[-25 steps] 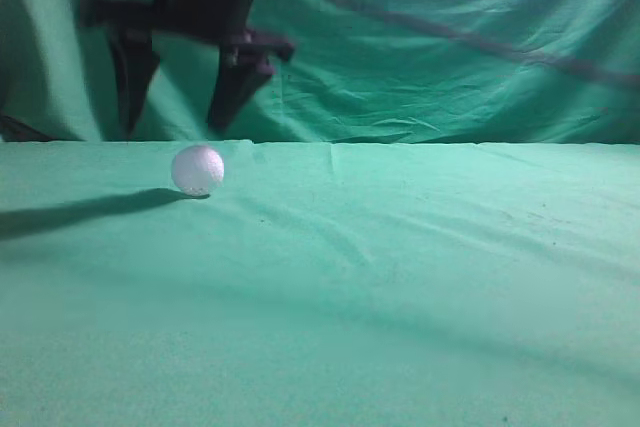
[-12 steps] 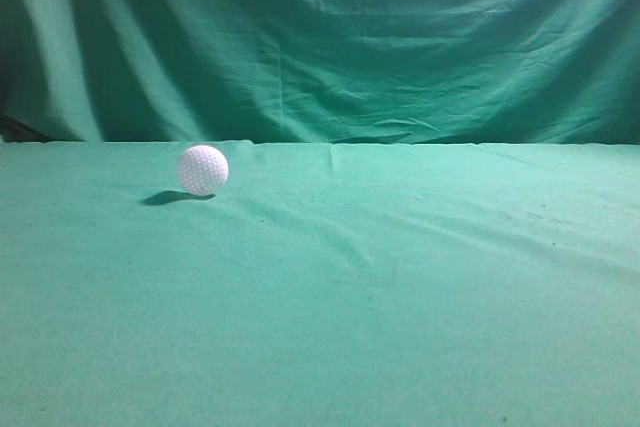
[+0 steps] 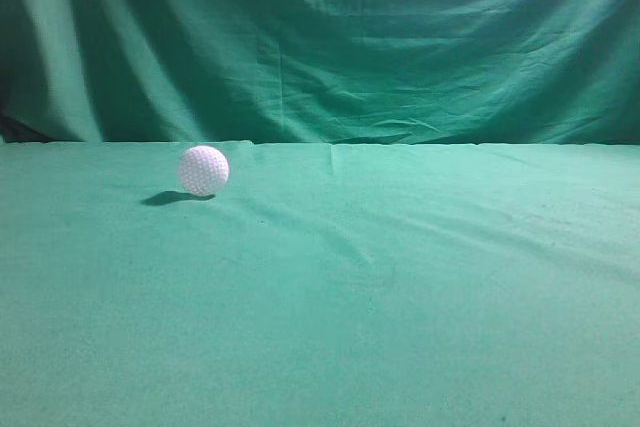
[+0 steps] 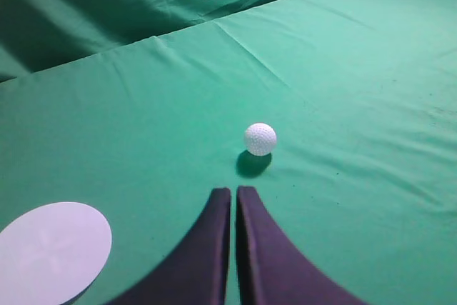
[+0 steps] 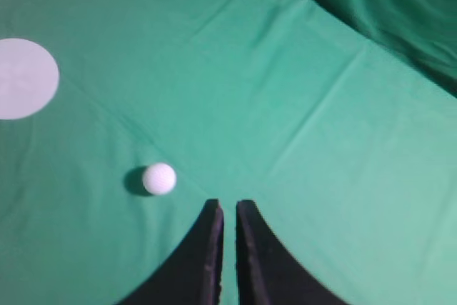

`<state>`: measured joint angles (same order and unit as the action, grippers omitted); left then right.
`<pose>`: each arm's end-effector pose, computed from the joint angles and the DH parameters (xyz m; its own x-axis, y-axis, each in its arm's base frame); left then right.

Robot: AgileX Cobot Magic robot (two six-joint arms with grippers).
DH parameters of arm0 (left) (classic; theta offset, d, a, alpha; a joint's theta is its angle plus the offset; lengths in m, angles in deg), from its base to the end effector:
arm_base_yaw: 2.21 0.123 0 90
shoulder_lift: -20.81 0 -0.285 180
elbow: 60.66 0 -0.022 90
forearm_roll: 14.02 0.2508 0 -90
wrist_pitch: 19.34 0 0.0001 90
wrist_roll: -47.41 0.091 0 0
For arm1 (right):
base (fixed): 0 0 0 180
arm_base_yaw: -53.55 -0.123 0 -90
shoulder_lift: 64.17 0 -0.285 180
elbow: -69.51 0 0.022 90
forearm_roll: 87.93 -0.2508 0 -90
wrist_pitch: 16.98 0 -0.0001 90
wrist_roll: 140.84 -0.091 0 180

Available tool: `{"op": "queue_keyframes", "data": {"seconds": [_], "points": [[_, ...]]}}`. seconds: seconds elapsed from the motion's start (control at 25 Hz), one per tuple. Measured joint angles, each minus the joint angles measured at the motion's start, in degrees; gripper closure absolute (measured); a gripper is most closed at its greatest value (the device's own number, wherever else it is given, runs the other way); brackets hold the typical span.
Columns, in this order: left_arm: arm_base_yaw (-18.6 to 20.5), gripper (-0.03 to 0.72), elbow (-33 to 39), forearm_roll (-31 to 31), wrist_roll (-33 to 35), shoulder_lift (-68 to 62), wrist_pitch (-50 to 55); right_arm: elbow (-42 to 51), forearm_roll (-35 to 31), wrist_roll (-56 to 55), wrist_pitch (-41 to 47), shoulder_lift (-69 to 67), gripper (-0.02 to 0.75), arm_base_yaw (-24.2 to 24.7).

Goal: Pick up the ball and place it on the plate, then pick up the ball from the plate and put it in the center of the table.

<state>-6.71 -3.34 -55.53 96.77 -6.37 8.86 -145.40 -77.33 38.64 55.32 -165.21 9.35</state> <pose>0.0744 -0.0345 0.2747 -0.2016 0.2043 -0.9579 0.4223 0.9006 0.1032 0.2511 0.2219 0.4575 -0.5046 -0.5563 -0.6603 -0.6273 0.7617 -0.1622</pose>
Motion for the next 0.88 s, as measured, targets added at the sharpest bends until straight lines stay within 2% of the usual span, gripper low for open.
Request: {"op": "queue_keyframes", "data": {"seconds": [0.16, 0.6, 0.88], "points": [[0.0, 0.688, 0.0, 0.0, 0.0, 0.0, 0.0, 12.8, 0.5, -2.9, -1.1, 10.2, 0.678, 0.0], [0.0, 0.688, 0.0, 0.0, 0.0, 0.0, 0.0, 49.5, 0.4, -7.0, -15.2, 40.8, 0.678, 0.0], [0.0, 0.688, 0.0, 0.0, 0.0, 0.0, 0.0, 65.4, -5.2, -7.0, -25.1, 56.1, 0.678, 0.0]]}}
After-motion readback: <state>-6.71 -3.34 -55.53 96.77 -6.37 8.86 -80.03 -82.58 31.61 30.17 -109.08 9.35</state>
